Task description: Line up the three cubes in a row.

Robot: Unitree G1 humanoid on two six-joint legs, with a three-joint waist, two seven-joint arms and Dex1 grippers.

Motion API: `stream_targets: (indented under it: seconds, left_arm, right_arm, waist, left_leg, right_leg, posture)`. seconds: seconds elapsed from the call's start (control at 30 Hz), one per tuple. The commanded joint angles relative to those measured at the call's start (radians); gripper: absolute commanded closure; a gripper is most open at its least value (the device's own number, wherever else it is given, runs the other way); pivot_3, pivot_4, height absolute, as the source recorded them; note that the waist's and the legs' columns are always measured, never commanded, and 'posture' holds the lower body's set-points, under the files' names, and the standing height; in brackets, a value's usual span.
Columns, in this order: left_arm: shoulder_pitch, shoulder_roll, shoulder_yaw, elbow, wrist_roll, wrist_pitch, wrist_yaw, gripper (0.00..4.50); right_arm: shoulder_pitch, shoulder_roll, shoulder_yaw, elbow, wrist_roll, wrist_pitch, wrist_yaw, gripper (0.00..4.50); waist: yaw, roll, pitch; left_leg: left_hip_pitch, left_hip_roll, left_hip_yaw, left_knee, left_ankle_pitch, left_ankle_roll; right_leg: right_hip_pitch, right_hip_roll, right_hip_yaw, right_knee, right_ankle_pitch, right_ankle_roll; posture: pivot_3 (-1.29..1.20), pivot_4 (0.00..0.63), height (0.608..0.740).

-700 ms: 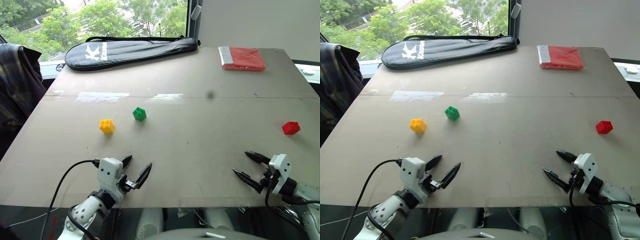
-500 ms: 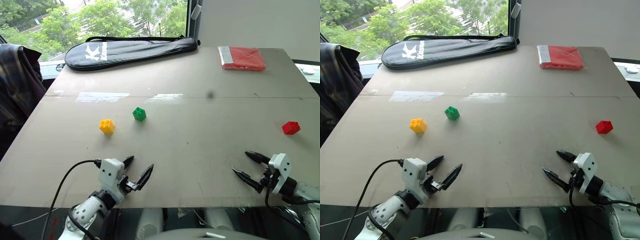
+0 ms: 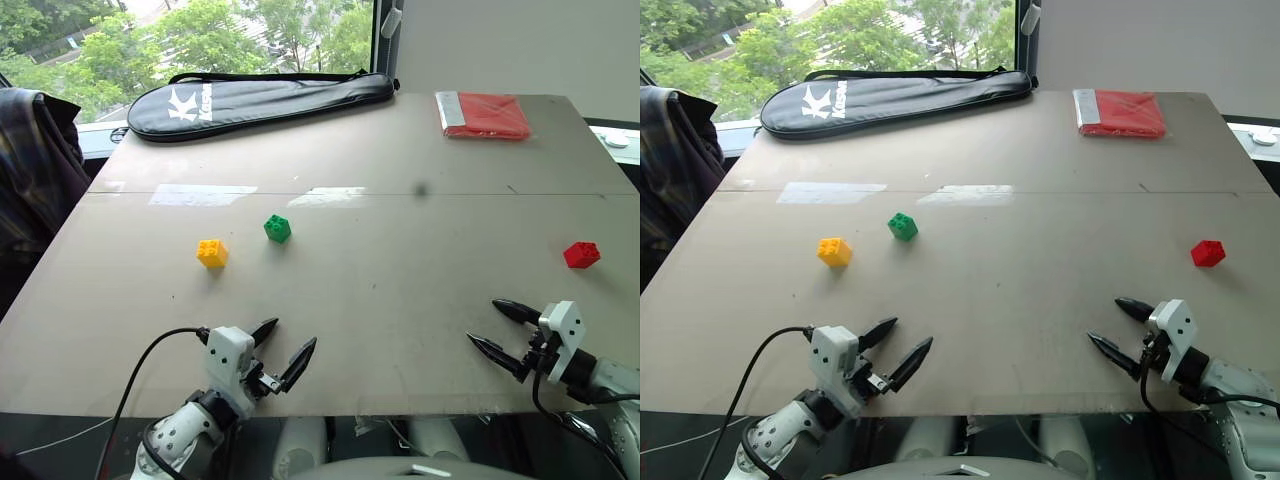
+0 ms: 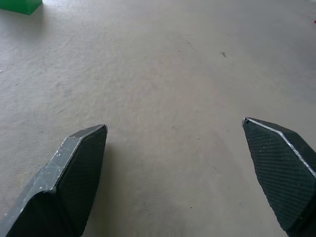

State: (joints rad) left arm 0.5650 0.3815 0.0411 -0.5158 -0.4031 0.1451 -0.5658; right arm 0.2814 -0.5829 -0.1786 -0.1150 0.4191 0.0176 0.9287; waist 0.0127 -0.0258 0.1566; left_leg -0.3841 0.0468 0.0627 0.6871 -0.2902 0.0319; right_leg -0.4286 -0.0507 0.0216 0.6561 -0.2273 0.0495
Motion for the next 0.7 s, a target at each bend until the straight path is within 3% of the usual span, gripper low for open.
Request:
stream_targets:
  seconds: [0.03,0.17,0.37,0.5,0.7]
  left_arm:
    - [0.024,0.005,0.014,0.034,0.005,-0.033,-0.026,0.02]
    - [-0.014,0.047,-0.003,0.005,-0.008,-0.024,-0.077,0.02]
    - [-0.132,0.205,-0.035,-0.089,-0.089,0.093,-0.219,0.02]
    - [-0.317,0.294,-0.016,-0.14,-0.188,0.222,-0.248,0.02]
    - [-0.569,0.338,-0.014,-0.203,-0.326,0.402,-0.202,0.02]
  right_arm:
    - [0.0,0.013,-0.039,-0.029,0.013,-0.014,-0.028,0.0]
    - [-0.01,0.043,-0.115,-0.057,0.042,0.014,-0.131,0.0]
    - [-0.001,0.049,-0.259,-0.068,0.071,0.02,-0.221,0.0]
    - [-0.069,0.065,-0.317,0.006,-0.002,0.09,-0.433,0.0]
    - [-0.188,0.035,-0.332,0.118,-0.029,0.167,-0.528,0.0]
  waist:
    - [0.0,0.0,0.0]
    - [-0.001,0.001,0.001]
    - [0.001,0.003,0.002]
    - [0.0,0.004,0.002]
    - [-0.007,0.005,0.002]
  left_leg:
    - [0.0,0.0,0.0,0.0,0.0,0.0]
    - [0.0,0.0,0.0,0.0,0.0,0.0]
    - [-0.004,0.0,-0.001,0.0,0.0,0.0]
    - [-0.004,-0.001,0.0,0.0,0.0,0.0]
    - [-0.003,-0.001,0.0,0.0,0.0,0.0]
  right_leg:
    - [0.0,0.0,0.0,0.0,0.0,0.0]
    - [0.0,0.0,0.0,0.0,0.0,0.0]
    - [-0.003,0.0,0.0,0.0,0.0,0.0]
    - [-0.003,0.001,-0.001,0.001,0.0,0.0]
    - [-0.003,0.002,0.001,0.002,0.002,-0.004]
  posture:
    - [0.0,0.15,0.708]
    - [0.0,0.15,0.708]
    - [0.0,0.15,0.708]
    - [0.0,0.15,0.708]
    - [0.0,0.15,0.708]
